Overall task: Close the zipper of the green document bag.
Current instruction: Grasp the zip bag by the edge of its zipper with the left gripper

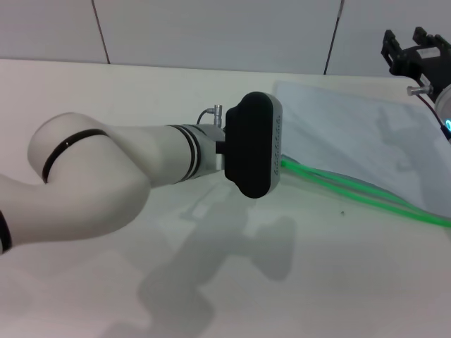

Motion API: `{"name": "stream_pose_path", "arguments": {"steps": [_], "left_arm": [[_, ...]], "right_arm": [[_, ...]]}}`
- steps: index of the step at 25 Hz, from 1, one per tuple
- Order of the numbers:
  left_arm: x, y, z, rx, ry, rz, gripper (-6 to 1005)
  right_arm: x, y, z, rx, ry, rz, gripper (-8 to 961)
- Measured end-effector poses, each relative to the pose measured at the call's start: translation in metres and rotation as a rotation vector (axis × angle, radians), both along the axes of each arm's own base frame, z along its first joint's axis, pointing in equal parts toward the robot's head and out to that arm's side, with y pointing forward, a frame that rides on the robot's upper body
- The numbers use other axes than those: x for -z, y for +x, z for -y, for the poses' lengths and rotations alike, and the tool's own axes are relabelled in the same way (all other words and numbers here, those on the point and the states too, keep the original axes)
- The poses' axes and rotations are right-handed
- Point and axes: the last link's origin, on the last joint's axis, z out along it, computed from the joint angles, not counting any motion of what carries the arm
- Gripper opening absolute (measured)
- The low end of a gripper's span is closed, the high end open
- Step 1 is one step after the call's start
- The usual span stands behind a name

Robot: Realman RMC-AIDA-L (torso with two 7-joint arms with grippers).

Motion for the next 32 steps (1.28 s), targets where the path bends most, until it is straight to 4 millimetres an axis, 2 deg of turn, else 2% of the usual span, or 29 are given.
{"name": "stream_pose_path", "arguments": {"steps": [19, 32], "left_arm": [[0.011, 0.002, 0.0, 0.1, 0.021, 0.065, 827], [0.018, 0.001, 0.001, 0.074, 0.001, 0.087, 822]], "right_arm": [[0.001, -0.002, -0.001, -0.003, -0.001, -0.002, 527], [0.001, -0.003, -0.001, -0.005, -0.002, -0.005, 524]]}}
